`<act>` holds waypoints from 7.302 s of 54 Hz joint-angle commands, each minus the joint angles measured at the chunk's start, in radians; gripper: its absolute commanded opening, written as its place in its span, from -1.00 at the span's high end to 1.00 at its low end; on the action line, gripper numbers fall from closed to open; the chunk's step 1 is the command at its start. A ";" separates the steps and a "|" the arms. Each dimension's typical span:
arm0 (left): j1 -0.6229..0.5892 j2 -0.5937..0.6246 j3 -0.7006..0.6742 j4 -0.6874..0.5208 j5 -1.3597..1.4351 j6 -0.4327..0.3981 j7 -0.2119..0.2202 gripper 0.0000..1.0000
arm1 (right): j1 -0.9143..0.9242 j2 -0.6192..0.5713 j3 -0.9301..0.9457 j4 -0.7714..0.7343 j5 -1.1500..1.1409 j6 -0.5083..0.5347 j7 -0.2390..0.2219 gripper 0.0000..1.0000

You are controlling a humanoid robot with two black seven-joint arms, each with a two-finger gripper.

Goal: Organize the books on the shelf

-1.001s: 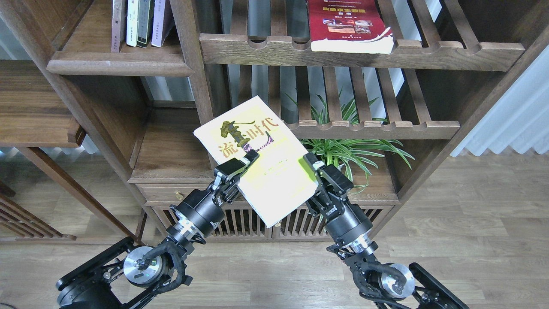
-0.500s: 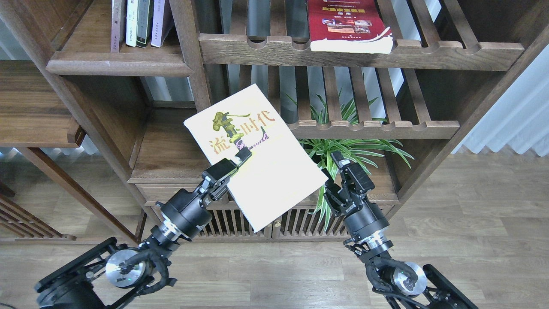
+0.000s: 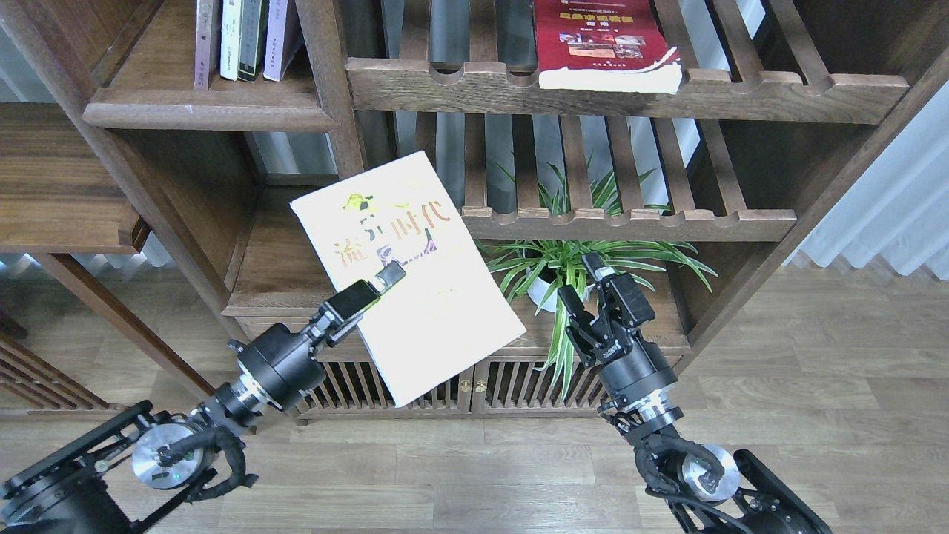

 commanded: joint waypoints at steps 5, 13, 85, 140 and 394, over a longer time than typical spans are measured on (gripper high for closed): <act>-0.024 0.013 -0.064 -0.001 0.002 0.000 0.007 1.00 | 0.040 -0.001 -0.004 -0.057 -0.002 0.000 0.000 -0.72; -0.045 0.040 -0.094 -0.001 0.003 0.000 0.018 1.00 | 0.049 0.002 -0.012 -0.073 -0.006 0.000 0.000 -0.72; -0.395 0.162 -0.417 0.000 -0.002 0.000 0.044 1.00 | 0.068 0.008 -0.016 -0.137 -0.032 0.000 0.000 -0.75; -0.396 0.443 -0.519 0.001 -0.038 0.000 0.042 0.99 | 0.078 0.037 -0.047 -0.143 -0.058 0.000 0.000 -0.75; -0.760 0.070 -0.146 0.711 0.696 0.296 -0.145 0.89 | 0.086 0.061 -0.377 -0.128 -0.081 0.000 -0.011 -0.86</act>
